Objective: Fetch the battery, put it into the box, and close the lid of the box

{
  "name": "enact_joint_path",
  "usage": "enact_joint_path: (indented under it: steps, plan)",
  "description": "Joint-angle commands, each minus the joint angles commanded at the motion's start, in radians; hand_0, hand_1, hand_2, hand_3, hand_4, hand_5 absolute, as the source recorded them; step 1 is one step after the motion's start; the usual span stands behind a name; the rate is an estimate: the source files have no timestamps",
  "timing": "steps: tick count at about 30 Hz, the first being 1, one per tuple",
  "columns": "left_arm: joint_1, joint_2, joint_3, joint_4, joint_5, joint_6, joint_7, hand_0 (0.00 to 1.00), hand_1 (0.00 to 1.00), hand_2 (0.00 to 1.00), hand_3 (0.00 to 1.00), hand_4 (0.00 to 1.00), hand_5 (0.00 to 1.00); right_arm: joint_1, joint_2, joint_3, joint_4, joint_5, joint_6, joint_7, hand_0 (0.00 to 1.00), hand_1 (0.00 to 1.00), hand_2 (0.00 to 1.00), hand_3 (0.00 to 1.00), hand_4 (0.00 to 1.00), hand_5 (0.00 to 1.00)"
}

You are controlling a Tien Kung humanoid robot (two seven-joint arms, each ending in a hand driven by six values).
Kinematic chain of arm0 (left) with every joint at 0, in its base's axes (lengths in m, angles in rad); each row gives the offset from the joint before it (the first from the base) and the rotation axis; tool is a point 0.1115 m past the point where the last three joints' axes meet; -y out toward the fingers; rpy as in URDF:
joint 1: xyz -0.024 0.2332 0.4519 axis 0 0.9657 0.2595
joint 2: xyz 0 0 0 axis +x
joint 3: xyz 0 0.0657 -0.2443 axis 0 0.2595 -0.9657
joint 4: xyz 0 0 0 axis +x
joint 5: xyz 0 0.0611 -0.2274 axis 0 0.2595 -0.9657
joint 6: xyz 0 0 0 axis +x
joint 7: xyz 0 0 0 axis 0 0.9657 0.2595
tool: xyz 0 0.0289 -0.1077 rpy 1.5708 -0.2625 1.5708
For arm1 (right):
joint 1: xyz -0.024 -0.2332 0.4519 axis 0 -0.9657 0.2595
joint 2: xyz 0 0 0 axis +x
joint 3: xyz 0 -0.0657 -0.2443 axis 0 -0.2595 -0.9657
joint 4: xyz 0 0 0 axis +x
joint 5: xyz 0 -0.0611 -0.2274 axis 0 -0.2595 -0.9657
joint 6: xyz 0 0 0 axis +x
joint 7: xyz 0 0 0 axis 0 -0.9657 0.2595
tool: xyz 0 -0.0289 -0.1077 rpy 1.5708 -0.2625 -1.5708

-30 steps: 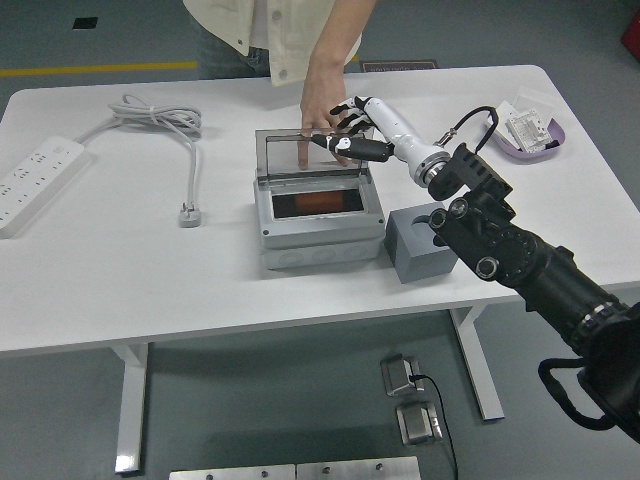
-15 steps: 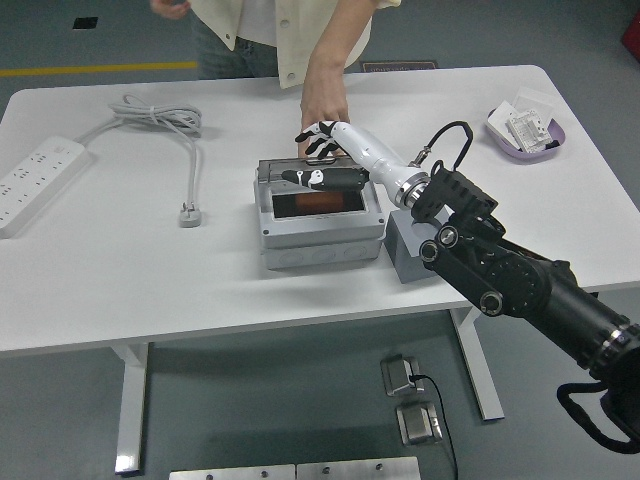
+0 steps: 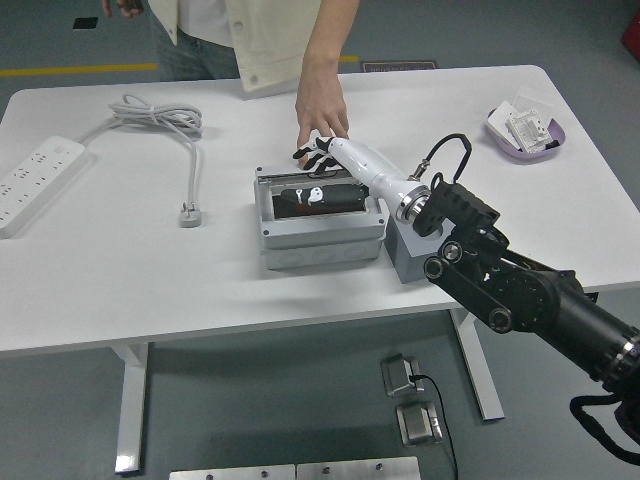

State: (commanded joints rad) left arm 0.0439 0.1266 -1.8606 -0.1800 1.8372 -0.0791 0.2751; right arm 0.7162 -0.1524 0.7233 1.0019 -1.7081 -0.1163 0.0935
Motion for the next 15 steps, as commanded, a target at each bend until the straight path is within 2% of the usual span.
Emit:
enact_joint_path:
  steps: [15]
  plan:
    - [0.003,-0.001,-0.009,0.000,0.006,-0.001,0.000,0.611,0.637,0.611,0.600,0.624,0.140,-0.017,-0.006,-0.001,0.006,0.003,0.006,-0.008,0.620,0.556,0.645,0.750,0.965,0.739]
